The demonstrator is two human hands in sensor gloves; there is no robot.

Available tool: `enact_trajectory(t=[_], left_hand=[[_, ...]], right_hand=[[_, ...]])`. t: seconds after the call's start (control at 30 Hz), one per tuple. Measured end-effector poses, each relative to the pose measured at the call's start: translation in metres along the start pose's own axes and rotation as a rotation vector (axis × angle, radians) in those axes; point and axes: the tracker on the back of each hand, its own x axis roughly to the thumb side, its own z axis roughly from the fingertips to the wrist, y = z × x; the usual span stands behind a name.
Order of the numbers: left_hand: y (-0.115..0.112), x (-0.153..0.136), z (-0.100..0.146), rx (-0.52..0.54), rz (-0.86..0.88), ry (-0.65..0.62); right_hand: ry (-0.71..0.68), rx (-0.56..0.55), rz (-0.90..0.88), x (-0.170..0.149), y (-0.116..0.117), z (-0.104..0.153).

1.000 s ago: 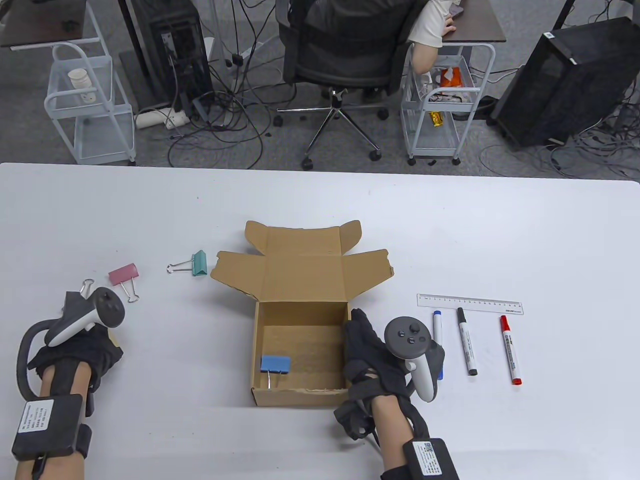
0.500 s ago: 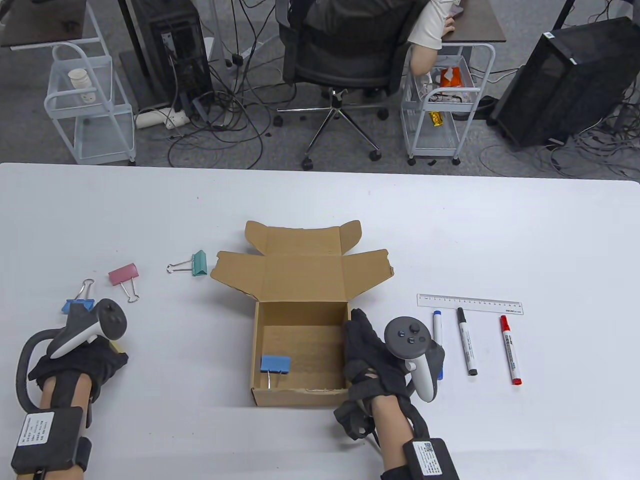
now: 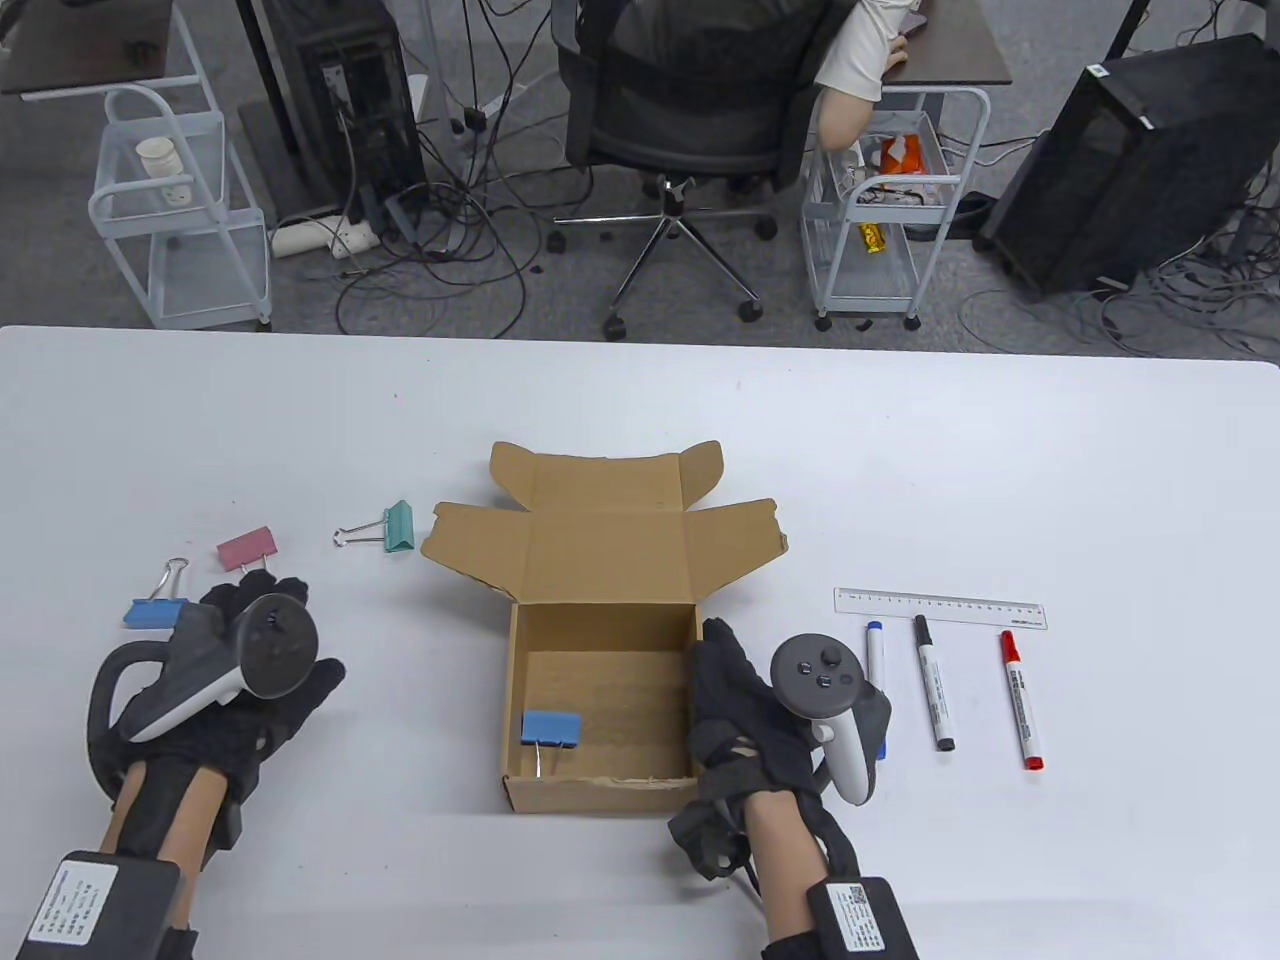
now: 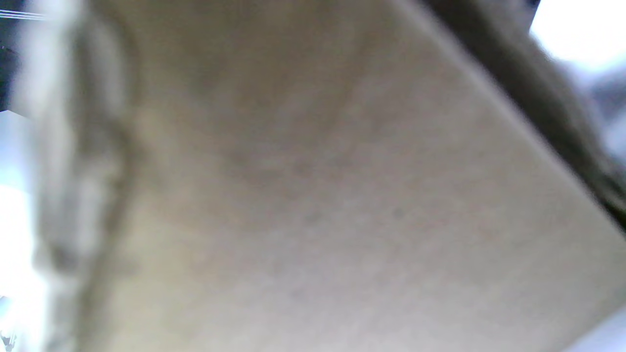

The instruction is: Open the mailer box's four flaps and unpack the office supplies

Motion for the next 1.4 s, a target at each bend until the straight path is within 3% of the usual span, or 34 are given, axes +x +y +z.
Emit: enact_trajectory(t=[0.17, 0.63, 1.1, 1.4], left_hand=[[0.017, 0.03, 0.01, 0.069, 0.028, -0.08], [0.041, 0.116, 0.018, 0.117, -0.012, -0.263], [0.025, 0.188, 0.006, 0.015, -0.096, -0.382], [0.008, 0.222, -0.015, -0.158, -0.089, -0.402]], right_hand=[[0.0, 0.001, 0.003, 0.0, 0.0, 0.0], [0.0, 0.001, 0.003, 0.0, 0.0, 0.0], [-0.001, 0.002, 0.006, 0.0, 0.0, 0.0], [0.0, 0.001, 0.004, 0.0, 0.0, 0.0]])
